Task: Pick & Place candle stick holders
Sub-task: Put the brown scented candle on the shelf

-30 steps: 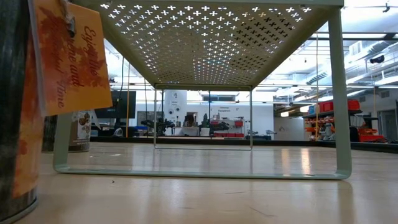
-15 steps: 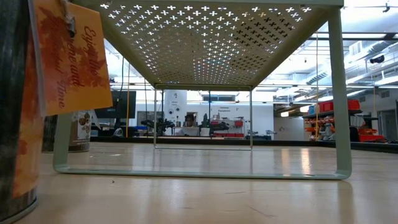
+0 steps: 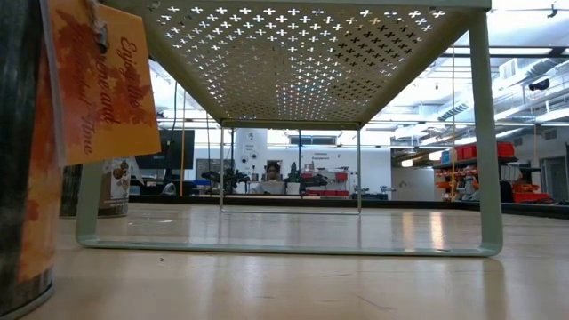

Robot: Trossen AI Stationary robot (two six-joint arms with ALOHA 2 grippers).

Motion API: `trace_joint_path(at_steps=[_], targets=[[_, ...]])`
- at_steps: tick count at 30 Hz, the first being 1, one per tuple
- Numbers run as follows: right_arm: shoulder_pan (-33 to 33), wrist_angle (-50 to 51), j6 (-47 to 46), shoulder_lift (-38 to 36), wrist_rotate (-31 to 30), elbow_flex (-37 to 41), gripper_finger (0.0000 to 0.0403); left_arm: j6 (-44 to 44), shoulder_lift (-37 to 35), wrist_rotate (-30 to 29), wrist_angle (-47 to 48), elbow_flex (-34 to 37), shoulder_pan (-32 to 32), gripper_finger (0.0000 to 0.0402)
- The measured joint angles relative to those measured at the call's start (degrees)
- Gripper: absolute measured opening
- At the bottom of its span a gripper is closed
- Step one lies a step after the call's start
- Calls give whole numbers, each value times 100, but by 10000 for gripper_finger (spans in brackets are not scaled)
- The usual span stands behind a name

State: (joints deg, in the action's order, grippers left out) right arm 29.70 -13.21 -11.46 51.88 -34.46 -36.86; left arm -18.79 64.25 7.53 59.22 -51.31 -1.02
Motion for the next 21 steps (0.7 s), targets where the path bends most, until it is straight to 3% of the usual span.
trace_joint_path(at_steps=[9, 21], targets=[[1, -3, 0, 0, -1, 0, 185, 62, 47, -150, 94, 2, 87, 399], [0, -5, 0, 2, 0, 0, 185, 343, 1008, -129, 46, 9, 81, 399]])
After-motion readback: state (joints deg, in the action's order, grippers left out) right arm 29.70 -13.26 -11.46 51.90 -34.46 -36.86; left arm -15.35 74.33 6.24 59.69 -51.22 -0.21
